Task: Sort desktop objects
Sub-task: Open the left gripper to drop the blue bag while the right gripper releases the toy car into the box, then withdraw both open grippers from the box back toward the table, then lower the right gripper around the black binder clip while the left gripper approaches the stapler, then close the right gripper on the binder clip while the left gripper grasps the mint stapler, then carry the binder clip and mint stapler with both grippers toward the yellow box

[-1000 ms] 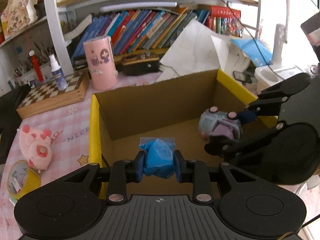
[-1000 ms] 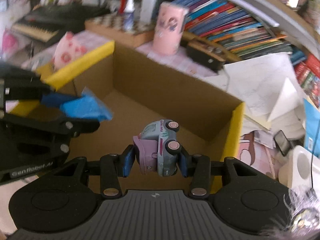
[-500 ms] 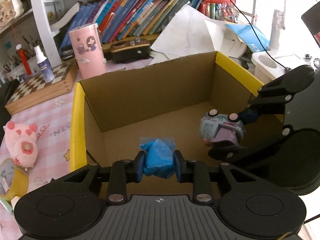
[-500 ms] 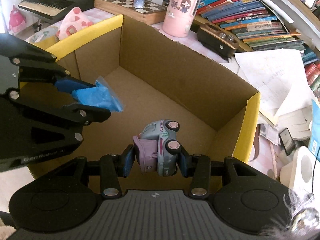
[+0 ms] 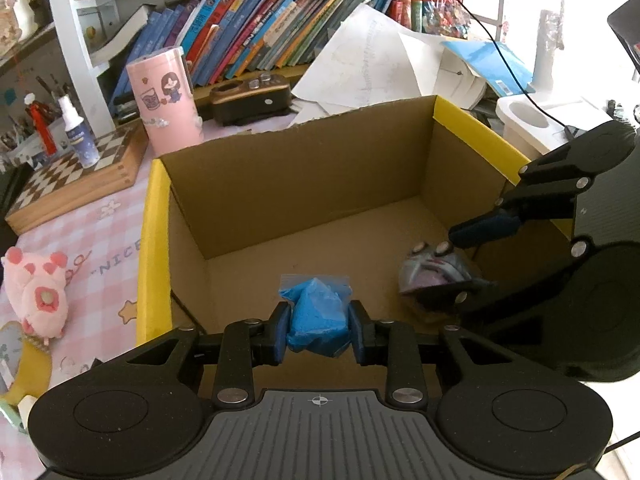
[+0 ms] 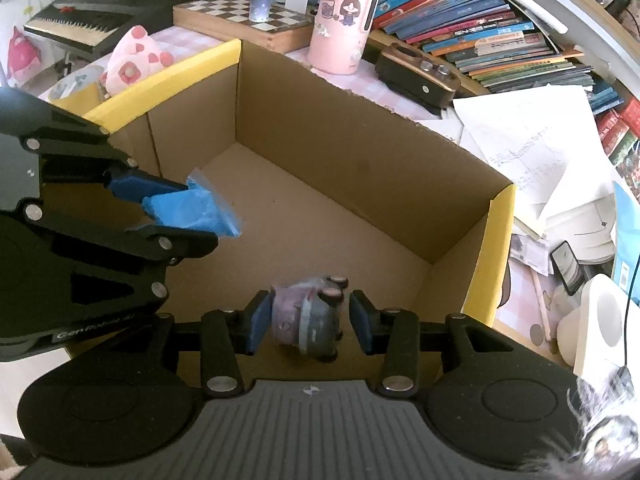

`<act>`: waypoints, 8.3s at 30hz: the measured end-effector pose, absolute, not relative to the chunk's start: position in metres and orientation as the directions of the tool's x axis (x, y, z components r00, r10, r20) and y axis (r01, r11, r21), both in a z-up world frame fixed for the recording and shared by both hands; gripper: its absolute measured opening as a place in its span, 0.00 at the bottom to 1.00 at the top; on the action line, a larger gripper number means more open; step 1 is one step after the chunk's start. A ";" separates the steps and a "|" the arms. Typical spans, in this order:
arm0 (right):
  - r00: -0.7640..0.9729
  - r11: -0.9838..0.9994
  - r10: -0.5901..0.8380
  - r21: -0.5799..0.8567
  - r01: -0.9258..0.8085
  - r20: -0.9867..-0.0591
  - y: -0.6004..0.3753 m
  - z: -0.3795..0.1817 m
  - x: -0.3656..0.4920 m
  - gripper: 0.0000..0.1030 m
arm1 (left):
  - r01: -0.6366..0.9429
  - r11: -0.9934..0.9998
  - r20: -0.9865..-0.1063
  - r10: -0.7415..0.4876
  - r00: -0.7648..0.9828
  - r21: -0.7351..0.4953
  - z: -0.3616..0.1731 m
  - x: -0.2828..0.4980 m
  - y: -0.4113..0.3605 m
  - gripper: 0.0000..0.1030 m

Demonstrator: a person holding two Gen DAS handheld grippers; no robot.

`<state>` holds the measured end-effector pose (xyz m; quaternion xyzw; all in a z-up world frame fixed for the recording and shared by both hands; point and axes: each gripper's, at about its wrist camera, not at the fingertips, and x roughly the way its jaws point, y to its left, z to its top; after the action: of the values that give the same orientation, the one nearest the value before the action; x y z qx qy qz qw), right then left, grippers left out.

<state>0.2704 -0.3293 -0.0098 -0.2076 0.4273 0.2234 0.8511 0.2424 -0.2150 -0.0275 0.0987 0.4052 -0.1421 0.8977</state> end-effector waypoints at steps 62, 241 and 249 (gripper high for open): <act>0.783 0.997 0.023 0.071 0.027 -0.621 -0.243 0.018 0.020 0.51 | 0.111 0.994 -0.641 -0.083 0.763 0.004 0.007 0.029 -0.034 0.53; 0.655 0.917 0.303 0.026 -0.397 -0.692 -0.066 -0.009 0.216 0.44 | -0.154 0.980 -0.681 0.025 0.732 -0.129 -0.007 0.160 0.102 0.23; 0.678 0.928 0.290 0.024 -0.372 -0.675 -0.066 0.001 0.180 0.44 | -0.106 0.984 -0.656 -0.013 0.755 -0.142 0.001 0.131 0.102 0.23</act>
<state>0.1797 -0.0658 0.0005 -0.0575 0.3579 0.1810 0.9143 0.1309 0.1023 0.0009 -0.0855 0.3492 0.0249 0.9328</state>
